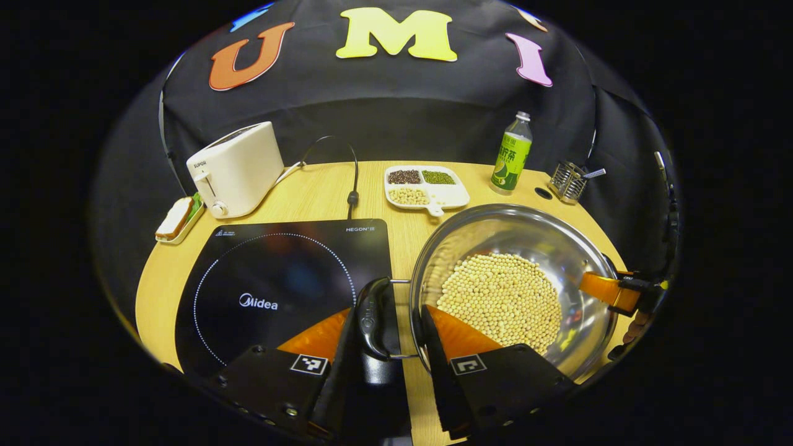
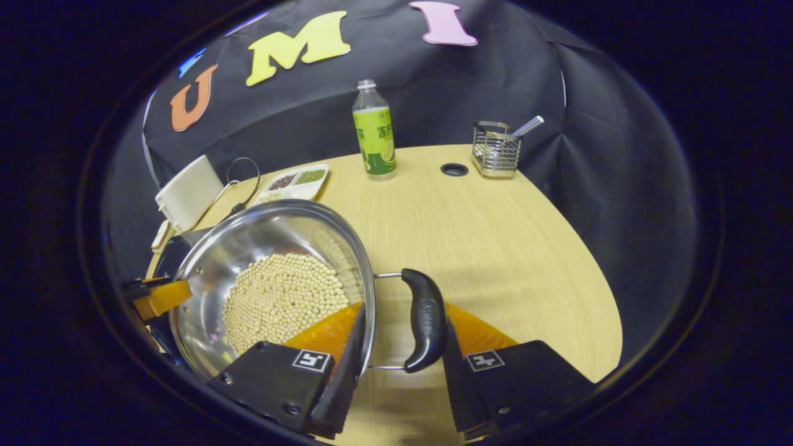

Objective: First push the handle of the pot to place it horizontally, then grasp the pot with both hands and set it on the induction cooktop.

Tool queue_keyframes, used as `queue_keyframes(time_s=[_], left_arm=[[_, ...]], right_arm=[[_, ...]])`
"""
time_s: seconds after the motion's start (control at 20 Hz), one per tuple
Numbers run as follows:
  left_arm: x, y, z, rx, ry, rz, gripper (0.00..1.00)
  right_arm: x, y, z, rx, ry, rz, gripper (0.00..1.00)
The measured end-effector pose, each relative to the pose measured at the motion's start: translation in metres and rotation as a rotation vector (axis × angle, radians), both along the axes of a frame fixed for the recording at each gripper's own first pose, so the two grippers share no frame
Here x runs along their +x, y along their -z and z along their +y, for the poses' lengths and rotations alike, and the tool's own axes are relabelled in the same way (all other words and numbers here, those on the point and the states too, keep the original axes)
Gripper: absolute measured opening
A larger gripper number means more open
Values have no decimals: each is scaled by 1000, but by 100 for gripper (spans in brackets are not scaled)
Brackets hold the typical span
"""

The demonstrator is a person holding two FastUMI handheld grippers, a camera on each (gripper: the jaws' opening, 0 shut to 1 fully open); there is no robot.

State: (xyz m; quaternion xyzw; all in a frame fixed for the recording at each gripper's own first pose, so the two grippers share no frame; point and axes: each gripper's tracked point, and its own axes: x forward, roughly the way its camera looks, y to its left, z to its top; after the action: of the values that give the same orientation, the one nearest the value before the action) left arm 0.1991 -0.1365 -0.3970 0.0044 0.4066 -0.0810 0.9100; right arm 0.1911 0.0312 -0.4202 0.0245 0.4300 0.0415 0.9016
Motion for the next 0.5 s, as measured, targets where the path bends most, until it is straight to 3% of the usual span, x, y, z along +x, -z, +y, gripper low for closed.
queue_keyframes(time_s=[0.05, 0.5], left_arm=[[-3, 0, -2, -10, 3, 1, 57], [-42, -57, -7, -14, 40, -65, 57]], right_arm=[[-2, -5, -3, 1, 4, -7, 63], [-40, -62, -12, 42, 33, -53, 61]])
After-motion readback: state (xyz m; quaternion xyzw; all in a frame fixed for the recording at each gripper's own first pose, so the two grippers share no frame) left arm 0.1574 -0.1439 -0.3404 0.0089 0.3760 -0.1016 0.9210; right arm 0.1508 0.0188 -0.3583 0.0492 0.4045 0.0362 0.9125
